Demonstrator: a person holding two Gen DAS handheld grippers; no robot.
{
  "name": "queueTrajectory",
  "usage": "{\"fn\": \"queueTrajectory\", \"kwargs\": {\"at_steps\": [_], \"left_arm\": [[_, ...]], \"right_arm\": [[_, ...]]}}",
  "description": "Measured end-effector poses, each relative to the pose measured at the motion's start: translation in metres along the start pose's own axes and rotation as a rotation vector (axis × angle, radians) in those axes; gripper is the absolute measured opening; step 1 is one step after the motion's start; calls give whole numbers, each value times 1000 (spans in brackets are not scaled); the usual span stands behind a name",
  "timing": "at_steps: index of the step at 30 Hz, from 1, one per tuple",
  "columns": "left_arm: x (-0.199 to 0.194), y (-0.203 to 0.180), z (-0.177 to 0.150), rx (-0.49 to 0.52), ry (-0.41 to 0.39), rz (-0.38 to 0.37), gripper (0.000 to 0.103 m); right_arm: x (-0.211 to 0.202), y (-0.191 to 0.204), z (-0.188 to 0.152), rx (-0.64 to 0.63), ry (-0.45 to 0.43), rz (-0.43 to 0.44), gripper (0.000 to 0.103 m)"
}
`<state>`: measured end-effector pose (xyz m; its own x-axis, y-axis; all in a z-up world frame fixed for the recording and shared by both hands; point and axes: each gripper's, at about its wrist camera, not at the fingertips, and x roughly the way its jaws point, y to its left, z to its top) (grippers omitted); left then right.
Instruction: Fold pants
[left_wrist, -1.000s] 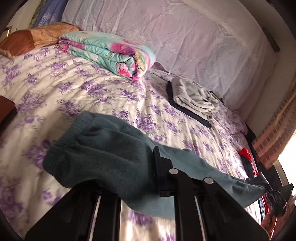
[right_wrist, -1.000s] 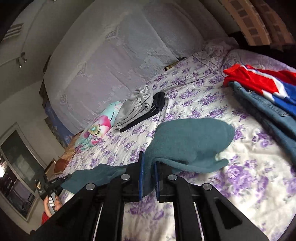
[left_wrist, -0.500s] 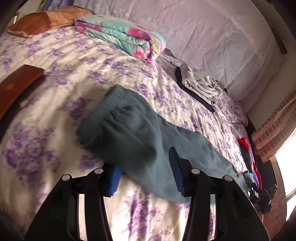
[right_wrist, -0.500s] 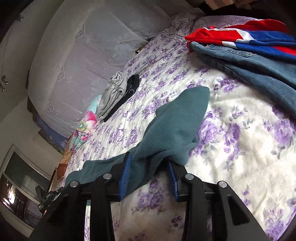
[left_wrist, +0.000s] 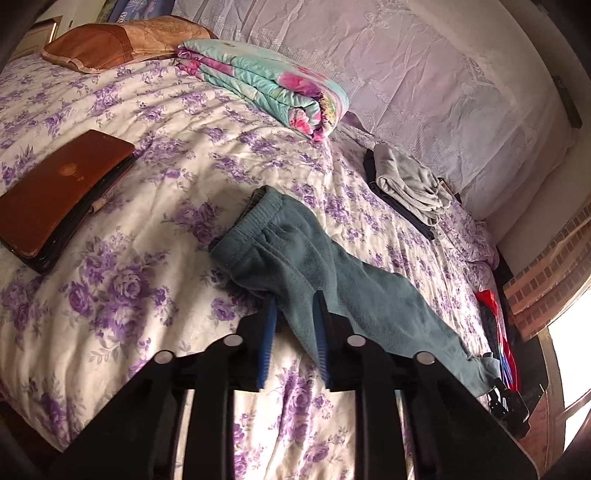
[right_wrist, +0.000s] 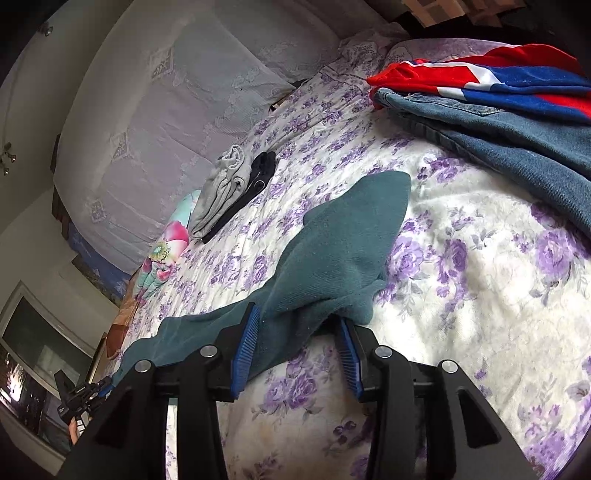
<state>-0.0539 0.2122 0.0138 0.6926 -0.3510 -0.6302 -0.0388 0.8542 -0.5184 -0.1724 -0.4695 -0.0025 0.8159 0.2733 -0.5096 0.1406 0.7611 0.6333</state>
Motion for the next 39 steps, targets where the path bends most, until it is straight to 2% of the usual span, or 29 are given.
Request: {"fn": "queueTrajectory", "kwargs": {"at_steps": [5,10,13,15,17,20,22,24,31,36,37,39], "left_arm": [[-4,6,-3,1,-2,26,1],[-9,11,-2,-6,-19,22,1],[-1,16,-3,-43,24,-5,1],[4,23,-7,-84,40,-17,12],[7,30,-10,-124,44,-43,19],[12,30,-10,-153,47,-77,19],[13,23,-6,-132,31,-70,18],[10,16,-1,-120,2,-65,3],[-13,-33,29,-4,-89,-98,1],[14,-60,51,60,-67,-86,1],[25,-59,52,49,-53,-83,1],[39,-51,49,1,-8,-127,1]], "right_arm": [[0,-1,0,0,0,7,43],[0,-1,-1,2,1,9,45],[0,-2,-1,1,0,12,46],[0,-2,-1,1,-1,15,47],[0,-2,-2,1,-1,12,47],[1,0,-2,-5,1,11,48],[1,1,-2,-6,0,12,48],[1,1,-2,-2,-2,18,48],[2,-1,-1,3,-6,31,49],[2,-4,-1,6,-8,39,49],[1,-4,-1,6,-7,39,49],[2,-4,-1,4,-6,36,49]]}}
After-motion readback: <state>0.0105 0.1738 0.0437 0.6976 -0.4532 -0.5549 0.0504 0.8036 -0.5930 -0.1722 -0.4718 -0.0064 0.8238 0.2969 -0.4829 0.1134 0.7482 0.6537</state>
